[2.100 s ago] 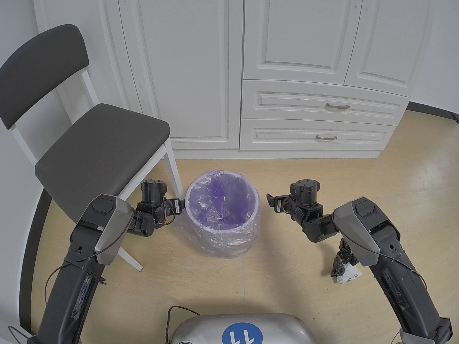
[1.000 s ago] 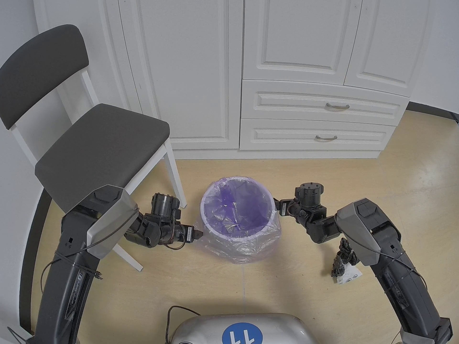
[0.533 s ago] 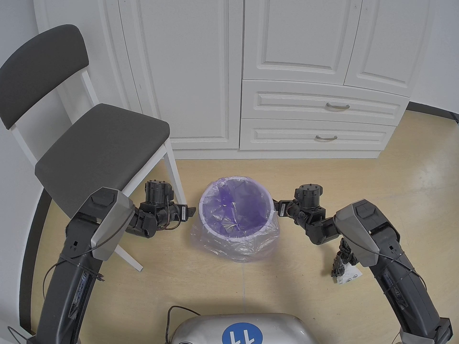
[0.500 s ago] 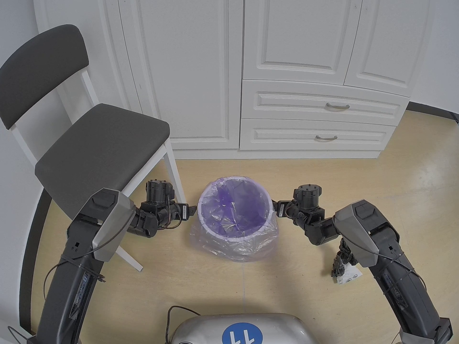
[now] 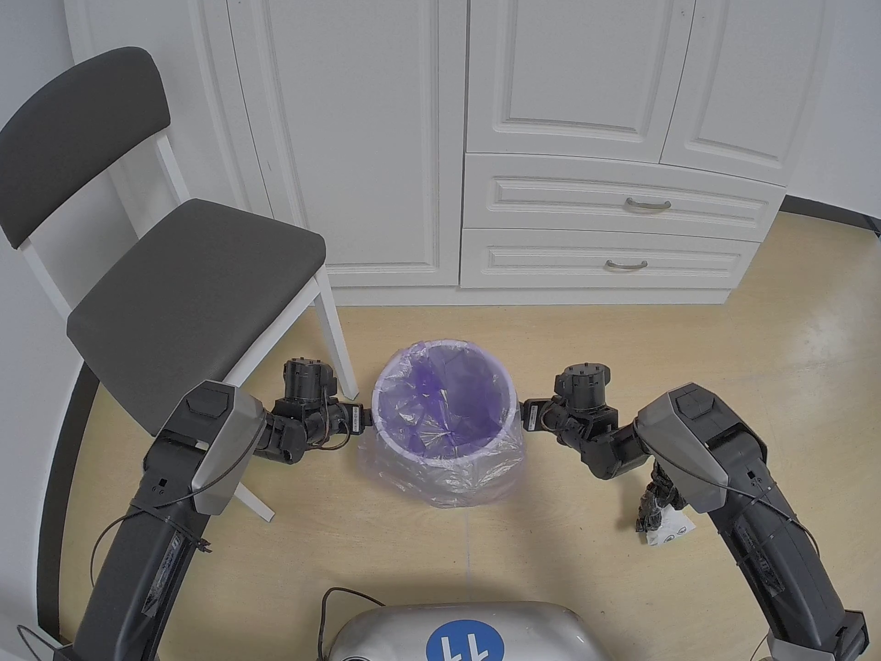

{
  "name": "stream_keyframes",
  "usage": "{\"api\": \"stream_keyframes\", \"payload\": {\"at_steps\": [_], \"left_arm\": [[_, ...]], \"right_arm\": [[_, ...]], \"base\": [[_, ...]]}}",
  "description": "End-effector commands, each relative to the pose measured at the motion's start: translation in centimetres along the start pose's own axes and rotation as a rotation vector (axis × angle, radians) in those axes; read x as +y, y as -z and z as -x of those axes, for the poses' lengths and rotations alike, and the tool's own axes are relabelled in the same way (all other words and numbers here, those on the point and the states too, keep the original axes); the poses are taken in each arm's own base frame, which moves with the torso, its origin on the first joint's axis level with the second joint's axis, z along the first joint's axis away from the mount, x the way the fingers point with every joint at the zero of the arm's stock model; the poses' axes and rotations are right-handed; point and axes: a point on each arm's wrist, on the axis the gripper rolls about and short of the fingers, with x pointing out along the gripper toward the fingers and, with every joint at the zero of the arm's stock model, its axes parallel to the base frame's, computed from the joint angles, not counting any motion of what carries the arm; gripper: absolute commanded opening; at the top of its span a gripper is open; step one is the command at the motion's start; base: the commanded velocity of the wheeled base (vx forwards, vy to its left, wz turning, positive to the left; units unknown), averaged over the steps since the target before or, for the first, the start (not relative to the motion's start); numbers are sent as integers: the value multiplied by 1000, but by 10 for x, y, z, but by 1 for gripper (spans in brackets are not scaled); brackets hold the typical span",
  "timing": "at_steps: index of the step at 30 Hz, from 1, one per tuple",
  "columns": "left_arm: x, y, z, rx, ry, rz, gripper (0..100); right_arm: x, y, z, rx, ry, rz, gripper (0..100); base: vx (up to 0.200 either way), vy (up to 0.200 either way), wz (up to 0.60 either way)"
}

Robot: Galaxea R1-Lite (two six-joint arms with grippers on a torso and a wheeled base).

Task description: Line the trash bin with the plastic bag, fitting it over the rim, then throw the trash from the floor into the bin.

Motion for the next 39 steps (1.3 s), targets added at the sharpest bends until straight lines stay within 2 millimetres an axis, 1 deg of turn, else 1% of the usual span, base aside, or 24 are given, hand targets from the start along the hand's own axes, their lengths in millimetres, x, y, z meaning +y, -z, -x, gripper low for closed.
{"api": "stream_keyframes", "payload": {"at_steps": [1,2,4,6,8,9,10,11,12,13,14,15,16,19,20,21,23,26,28,32,34,36,39], "left_arm": [[3,-4,2,-5,18,4,100],[2,-5,2,-10,20,2,100],[0,-8,3,-12,22,0,100],[-5,-18,8,-28,30,-6,100],[-12,-16,13,-1,42,-13,100],[-12,-16,13,-1,42,-13,100],[-23,-12,20,28,62,-22,100],[-29,-9,23,45,88,-24,100],[-29,-9,23,45,88,-24,100],[-39,-6,31,79,136,-27,100],[-43,-4,35,96,153,-32,100],[-43,-4,35,96,153,-32,100],[-47,-5,42,110,168,-34,100],[-49,-6,50,132,168,-35,100],[-49,-4,57,147,166,-31,100],[-49,-4,57,147,166,-31,100],[-53,5,75,198,172,-36,100],[-54,11,83,192,173,-39,100],[-53,11,83,173,175,-36,100],[-50,13,84,174,170,-32,100],[-50,13,85,174,170,-32,100],[-50,13,85,175,170,-32,100],[-50,13,85,172,172,-31,100]], "right_arm": [[9,-9,26,79,-62,18,100],[10,-9,34,102,-74,38,100],[11,-7,39,117,-77,67,100],[9,-9,43,108,-76,97,100],[3,-13,41,95,-67,103,100],[3,-13,41,95,-67,103,100],[-6,-20,39,79,-51,97,100],[-10,-23,38,70,-44,94,100],[-10,-23,38,70,-44,94,100],[-17,-29,38,56,-31,88,100],[-21,-31,38,53,-23,84,100],[-21,-31,38,53,-23,84,100],[-25,-37,38,38,-17,79,100],[-30,-42,36,20,-9,75,100],[-31,-45,33,3,-8,73,100],[-31,-45,33,3,-8,73,100],[-30,-48,25,-17,-10,69,100],[-26,-45,24,-6,-12,70,100],[-24,-41,24,1,-16,72,100],[-26,-29,32,39,-12,75,100],[-26,-29,32,39,-12,75,100],[-31,-21,39,37,-6,79,100],[-32,-20,40,35,-4,78,100]], "base": [[0,0,0],[0,0,0],[0,0,0],[0,0,0],[0,0,0],[0,0,0],[0,0,0],[0,0,0],[0,0,0],[0,0,0],[0,0,0],[0,0,0],[0,0,0],[0,0,0],[0,0,0],[0,0,0],[0,0,0],[0,0,0],[0,0,0],[0,0,0],[0,0,0],[0,0,0],[0,0,0]]}}
